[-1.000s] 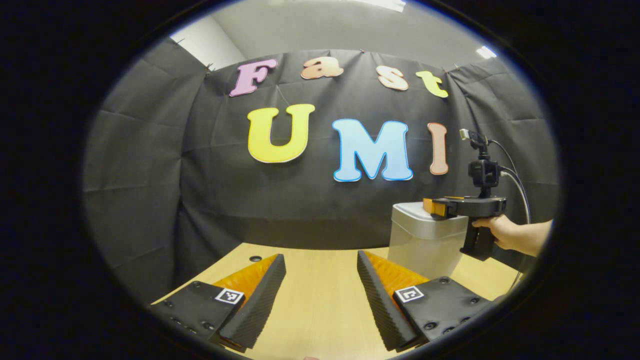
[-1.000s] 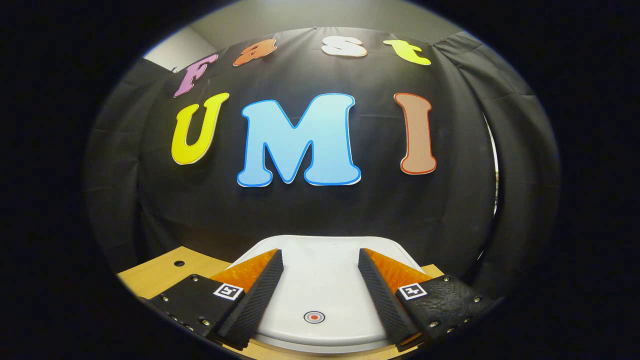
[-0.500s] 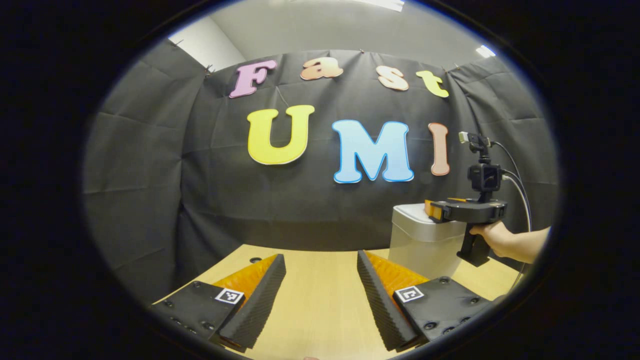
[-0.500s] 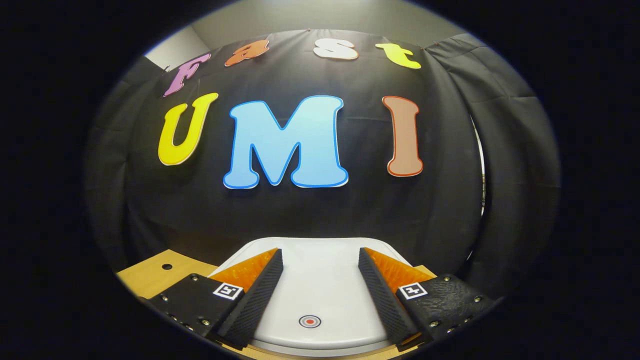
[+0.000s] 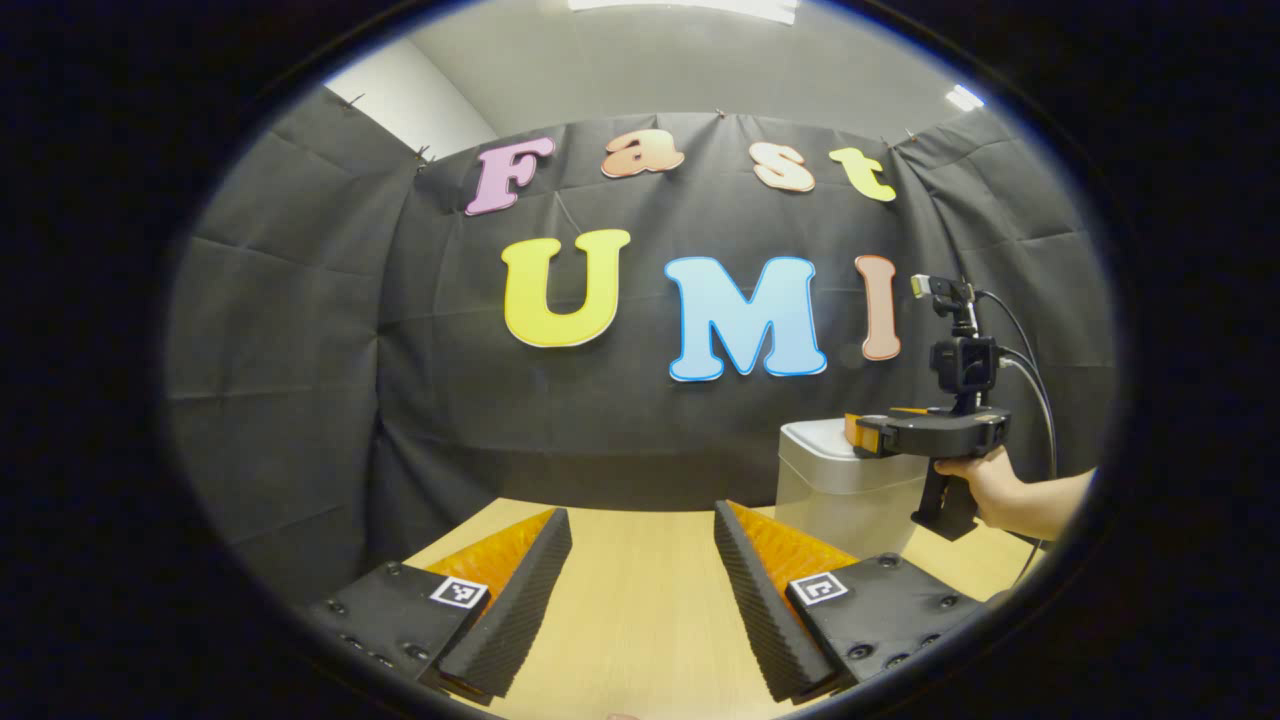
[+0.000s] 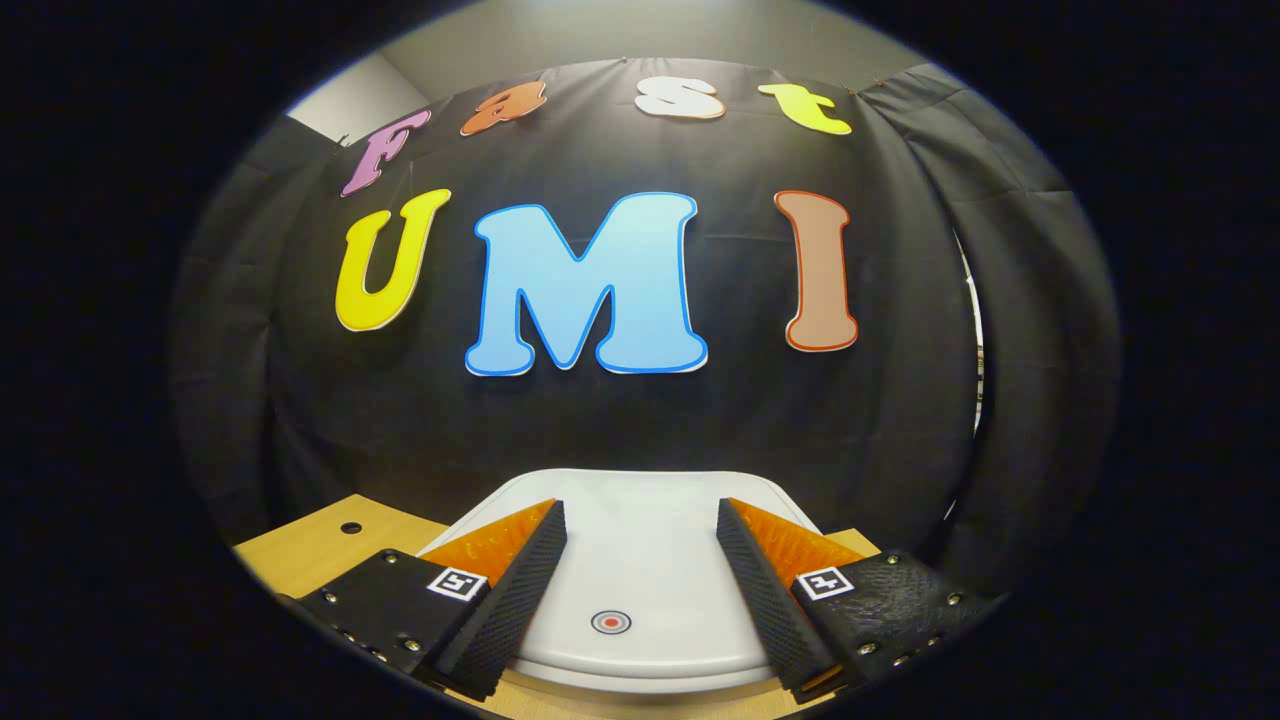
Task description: Press the lid of the desktop garbage bin to open it, pick up the crumpled paper on the desktop and throw it into the bin, then pick up the pop can on the desktop and drop it into the bin, and finally close the garbage bin lid.
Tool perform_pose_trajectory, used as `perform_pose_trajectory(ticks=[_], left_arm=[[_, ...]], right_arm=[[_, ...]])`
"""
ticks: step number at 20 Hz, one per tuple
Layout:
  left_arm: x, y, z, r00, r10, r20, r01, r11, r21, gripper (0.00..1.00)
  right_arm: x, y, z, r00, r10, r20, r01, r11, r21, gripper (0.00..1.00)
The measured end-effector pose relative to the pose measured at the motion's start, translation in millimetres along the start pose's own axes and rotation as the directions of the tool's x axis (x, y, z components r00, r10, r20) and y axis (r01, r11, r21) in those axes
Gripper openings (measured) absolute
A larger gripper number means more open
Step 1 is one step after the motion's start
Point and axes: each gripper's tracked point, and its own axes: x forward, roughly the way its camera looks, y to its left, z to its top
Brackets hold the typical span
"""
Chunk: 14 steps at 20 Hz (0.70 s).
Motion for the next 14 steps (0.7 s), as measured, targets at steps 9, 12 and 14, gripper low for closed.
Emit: perform_pose_trajectory(ticks=[9, 12, 14], left_arm=[[-15.8, -21.6, -3.6, 0.999, 0.043, -0.004, -0.043, 0.999, 0.023, 0.94], [-11.5, -35.8, -6.1, 1.0, -0.01, 0.0, 0.01, 1.0, -0.005, 0.93], [-7.6, -41.1, -6.6, 0.999, -0.043, 0.004, 0.043, 0.999, -0.006, 0.94]], right_arm=[[-75.4, 7.6, -0.6, 0.996, 0.07, -0.047, -0.071, 0.997, -0.018, 0.97], [-120.7, 20.0, 13.7, 0.994, 0.105, -0.003, -0.105, 0.994, -0.034, 0.97], [-147.0, 25.3, 26.2, 0.993, 0.109, 0.043, -0.107, 0.993, -0.05, 0.97]])
